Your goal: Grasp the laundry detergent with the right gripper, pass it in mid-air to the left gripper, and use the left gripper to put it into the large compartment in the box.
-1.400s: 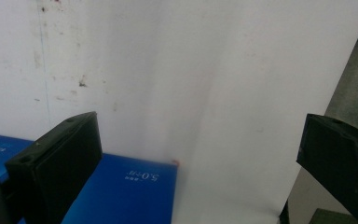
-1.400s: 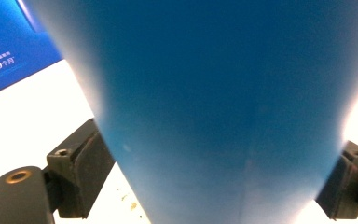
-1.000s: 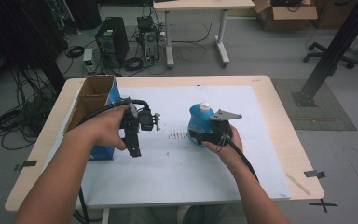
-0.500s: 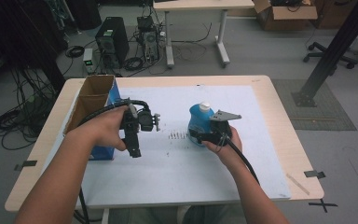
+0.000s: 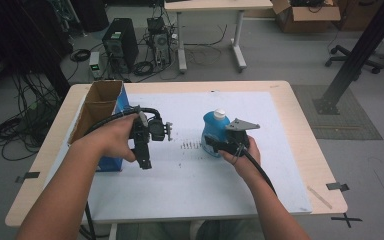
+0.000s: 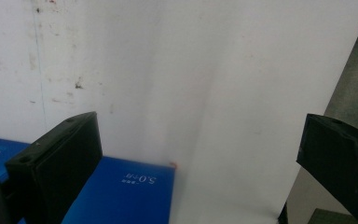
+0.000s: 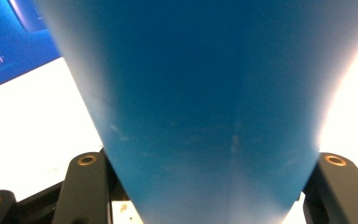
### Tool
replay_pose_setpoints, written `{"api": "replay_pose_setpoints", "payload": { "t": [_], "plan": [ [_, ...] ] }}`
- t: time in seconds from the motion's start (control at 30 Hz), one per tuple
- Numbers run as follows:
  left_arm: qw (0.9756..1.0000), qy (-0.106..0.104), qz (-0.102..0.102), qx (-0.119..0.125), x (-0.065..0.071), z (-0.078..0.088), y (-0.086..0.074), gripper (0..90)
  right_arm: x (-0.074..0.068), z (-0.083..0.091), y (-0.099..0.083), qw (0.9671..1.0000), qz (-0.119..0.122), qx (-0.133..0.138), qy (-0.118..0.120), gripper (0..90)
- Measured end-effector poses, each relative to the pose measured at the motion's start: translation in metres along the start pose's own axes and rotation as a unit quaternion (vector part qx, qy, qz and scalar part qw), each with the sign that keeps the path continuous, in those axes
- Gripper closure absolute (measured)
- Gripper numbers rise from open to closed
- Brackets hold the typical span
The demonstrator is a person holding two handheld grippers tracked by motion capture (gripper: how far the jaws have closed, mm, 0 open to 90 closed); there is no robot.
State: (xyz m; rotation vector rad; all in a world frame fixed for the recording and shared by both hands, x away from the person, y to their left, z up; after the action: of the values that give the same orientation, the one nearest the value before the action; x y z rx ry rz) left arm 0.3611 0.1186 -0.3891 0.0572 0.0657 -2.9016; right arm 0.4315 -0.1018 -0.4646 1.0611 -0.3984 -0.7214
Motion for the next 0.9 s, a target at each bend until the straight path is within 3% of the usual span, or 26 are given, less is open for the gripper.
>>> {"api": "replay_pose_setpoints", "payload": {
  "t": [0.2,0.57,0.77,0.8,0.9],
  "plan": [
    [1.0000,0.001,-0.001,0.000,0.000,0.000,0.001,0.2,0.000,0.000,0.000,0.9998,0.018,0.004,-0.001,43.6],
    [1.0000,0.001,0.001,0.005,-0.001,0.002,0.003,0.2,0.000,0.001,0.000,0.9997,0.024,0.006,0.005,46.0],
    [1.0000,0.002,-0.003,0.004,0.001,0.008,0.004,0.2,-0.002,0.014,0.015,0.9986,0.032,0.024,0.034,46.3],
    [1.0000,0.005,-0.007,0.004,0.001,0.011,0.006,0.2,-0.004,0.021,0.023,0.9977,0.046,0.024,0.043,46.3],
    [0.9999,0.007,-0.011,0.006,0.002,0.014,0.008,0.2,-0.006,0.028,0.030,0.9965,0.058,0.022,0.056,46.3]
  ]
}}
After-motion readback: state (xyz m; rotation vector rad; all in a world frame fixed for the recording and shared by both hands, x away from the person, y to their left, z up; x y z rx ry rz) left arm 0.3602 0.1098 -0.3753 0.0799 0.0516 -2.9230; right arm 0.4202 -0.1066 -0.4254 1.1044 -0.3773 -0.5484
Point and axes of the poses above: each handheld gripper's, and its own axes: z roughly backward along the jaws, y roughly out of its top, x roughly to its right, the point moved 8 cm from there along -z, roughly forward along the jaws, and after that the axes turned 3 degrees about z, right-handed, at the moved point
